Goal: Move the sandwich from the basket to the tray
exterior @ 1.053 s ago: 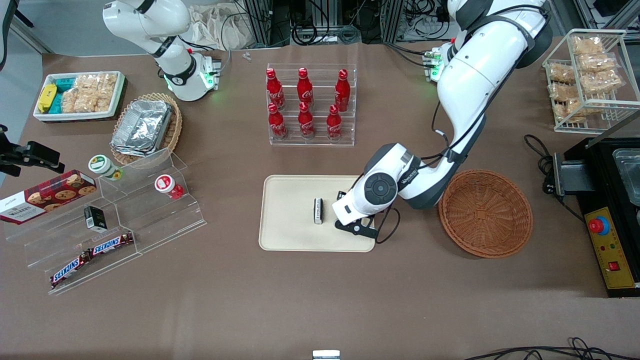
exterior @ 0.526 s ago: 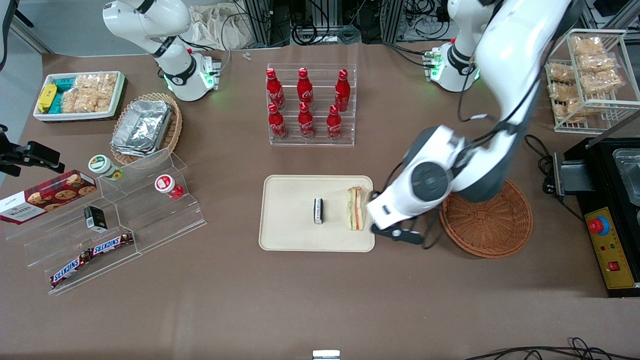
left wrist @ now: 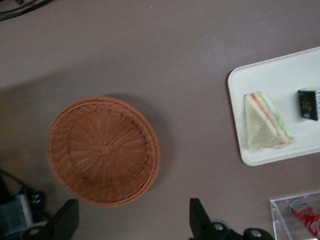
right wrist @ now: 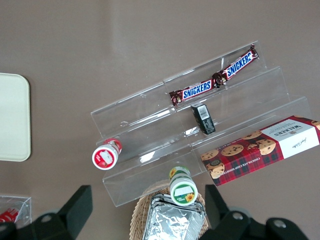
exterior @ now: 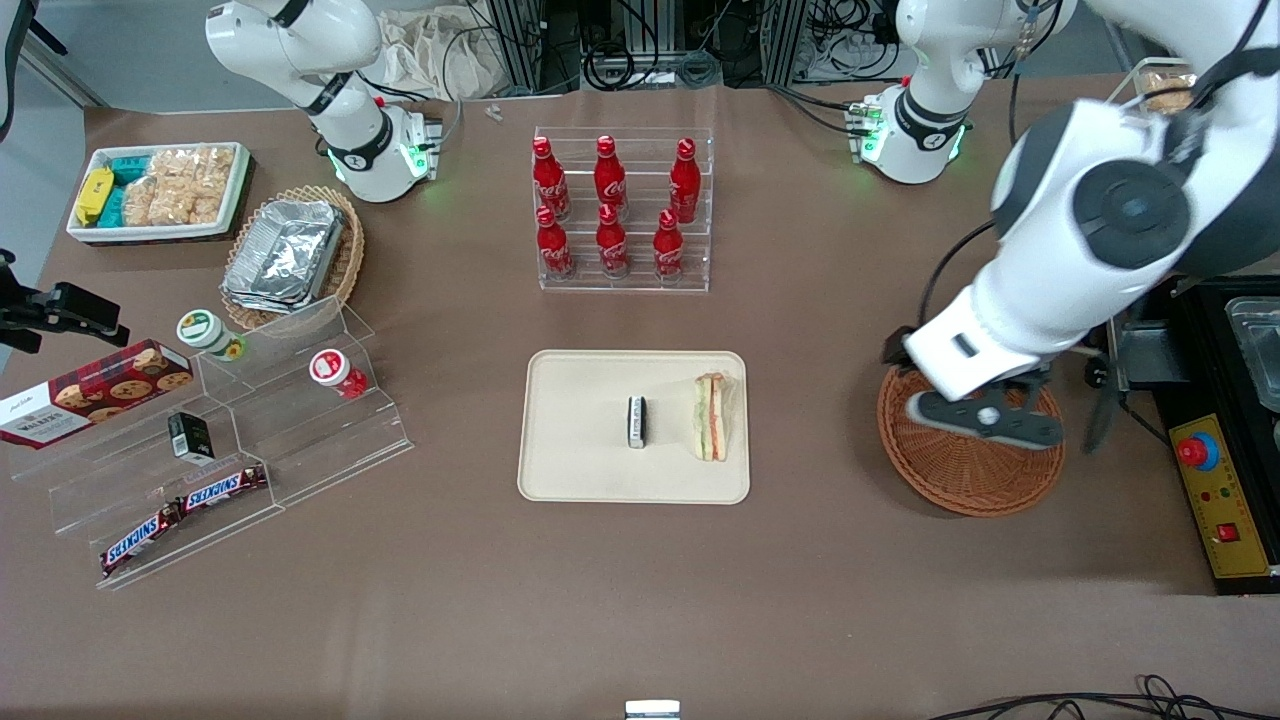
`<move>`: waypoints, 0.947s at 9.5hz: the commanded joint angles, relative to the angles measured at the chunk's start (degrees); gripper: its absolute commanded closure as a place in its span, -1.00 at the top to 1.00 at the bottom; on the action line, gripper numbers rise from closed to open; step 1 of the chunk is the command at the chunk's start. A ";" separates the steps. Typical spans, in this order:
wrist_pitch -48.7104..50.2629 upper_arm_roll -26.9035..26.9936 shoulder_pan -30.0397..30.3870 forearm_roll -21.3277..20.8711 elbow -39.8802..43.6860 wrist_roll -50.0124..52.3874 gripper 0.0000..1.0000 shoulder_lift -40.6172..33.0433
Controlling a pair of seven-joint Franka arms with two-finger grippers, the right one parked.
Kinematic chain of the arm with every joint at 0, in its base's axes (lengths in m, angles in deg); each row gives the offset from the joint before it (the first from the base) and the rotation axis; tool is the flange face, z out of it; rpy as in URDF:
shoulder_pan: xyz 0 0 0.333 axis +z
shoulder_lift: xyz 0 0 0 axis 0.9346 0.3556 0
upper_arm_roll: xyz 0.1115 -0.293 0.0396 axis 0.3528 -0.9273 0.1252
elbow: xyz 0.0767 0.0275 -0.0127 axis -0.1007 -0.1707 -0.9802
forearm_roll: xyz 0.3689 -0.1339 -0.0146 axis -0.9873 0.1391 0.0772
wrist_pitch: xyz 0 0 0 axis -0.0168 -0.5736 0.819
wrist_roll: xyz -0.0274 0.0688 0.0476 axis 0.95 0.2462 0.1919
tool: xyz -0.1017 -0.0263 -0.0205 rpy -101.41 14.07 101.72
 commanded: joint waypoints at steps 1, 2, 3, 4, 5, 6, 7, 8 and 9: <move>1.10 -0.48 5.31 0.25 -1.69 -4.20 0.99 -4.66; 1.01 -0.39 6.03 1.13 -1.60 -4.22 0.99 -5.37; 1.01 -0.22 6.12 1.05 -0.90 -3.43 0.99 -5.72; 1.10 -0.04 6.13 0.35 -0.55 -2.56 0.99 -5.73; 1.10 0.05 6.21 0.26 -0.46 -0.72 0.99 -5.64; 1.44 -0.13 7.43 0.95 -0.20 0.52 0.99 -5.64; 2.40 -0.13 7.88 1.74 -0.11 1.05 0.99 -5.46; 2.59 -0.04 8.06 2.97 0.24 1.32 0.99 -5.38; 2.59 -0.13 8.67 3.24 0.33 1.32 0.99 -5.29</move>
